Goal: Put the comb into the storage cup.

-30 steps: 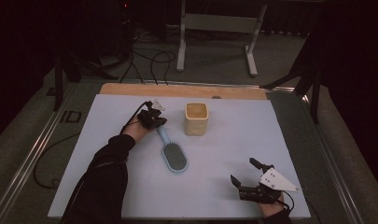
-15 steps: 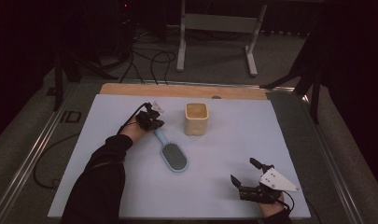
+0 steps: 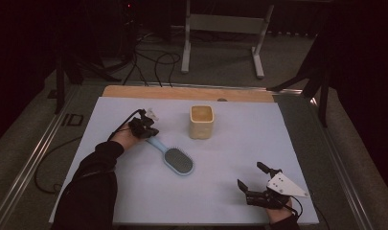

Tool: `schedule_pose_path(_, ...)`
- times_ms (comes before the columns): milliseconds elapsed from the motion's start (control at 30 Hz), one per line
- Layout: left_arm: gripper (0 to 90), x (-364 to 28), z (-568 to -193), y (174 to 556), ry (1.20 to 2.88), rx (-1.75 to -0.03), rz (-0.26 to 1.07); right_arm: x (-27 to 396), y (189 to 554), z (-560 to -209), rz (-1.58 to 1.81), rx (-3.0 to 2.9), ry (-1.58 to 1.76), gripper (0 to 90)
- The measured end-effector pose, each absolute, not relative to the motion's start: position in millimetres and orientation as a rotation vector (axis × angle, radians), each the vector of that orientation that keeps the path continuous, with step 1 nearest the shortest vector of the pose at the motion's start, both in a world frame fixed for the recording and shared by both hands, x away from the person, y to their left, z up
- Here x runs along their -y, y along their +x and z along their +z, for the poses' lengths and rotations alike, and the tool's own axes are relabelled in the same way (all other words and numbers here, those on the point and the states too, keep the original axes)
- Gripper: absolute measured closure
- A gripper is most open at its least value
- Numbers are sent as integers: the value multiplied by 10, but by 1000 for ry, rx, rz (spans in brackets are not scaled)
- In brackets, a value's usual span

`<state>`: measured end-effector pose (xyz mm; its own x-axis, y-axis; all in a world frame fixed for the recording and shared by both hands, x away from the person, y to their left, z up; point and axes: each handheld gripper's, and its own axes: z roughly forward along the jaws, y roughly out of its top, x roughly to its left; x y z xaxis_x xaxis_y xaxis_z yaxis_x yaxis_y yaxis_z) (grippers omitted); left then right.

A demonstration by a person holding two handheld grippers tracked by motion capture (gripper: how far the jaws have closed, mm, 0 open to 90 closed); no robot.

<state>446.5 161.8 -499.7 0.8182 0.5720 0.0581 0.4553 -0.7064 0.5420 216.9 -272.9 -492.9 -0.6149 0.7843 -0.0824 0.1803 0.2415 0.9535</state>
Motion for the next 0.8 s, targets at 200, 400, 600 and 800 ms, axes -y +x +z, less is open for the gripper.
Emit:
schedule_pose_path(200, 900, -1800, -5006, 4309, 2488, -762, 276, 2721, 2170, -4928, 1386, -1953, 875, 91)
schedule_pose_path(400, 900, -1945, -5007, 4140, 2509, -745, 254, 2713, 2169, -4925, 1382, -1956, 876, 91)
schedule_pose_path(600, 900, -2043, -4968, 3984, 2508, -715, 271, 2707, 2177, -4931, 1387, -1957, 882, 91)
schedule_pose_path(800, 900, -2058, -4952, 3995, 2498, -718, 316, 2686, 2176, -4931, 1381, -1961, 876, 91)
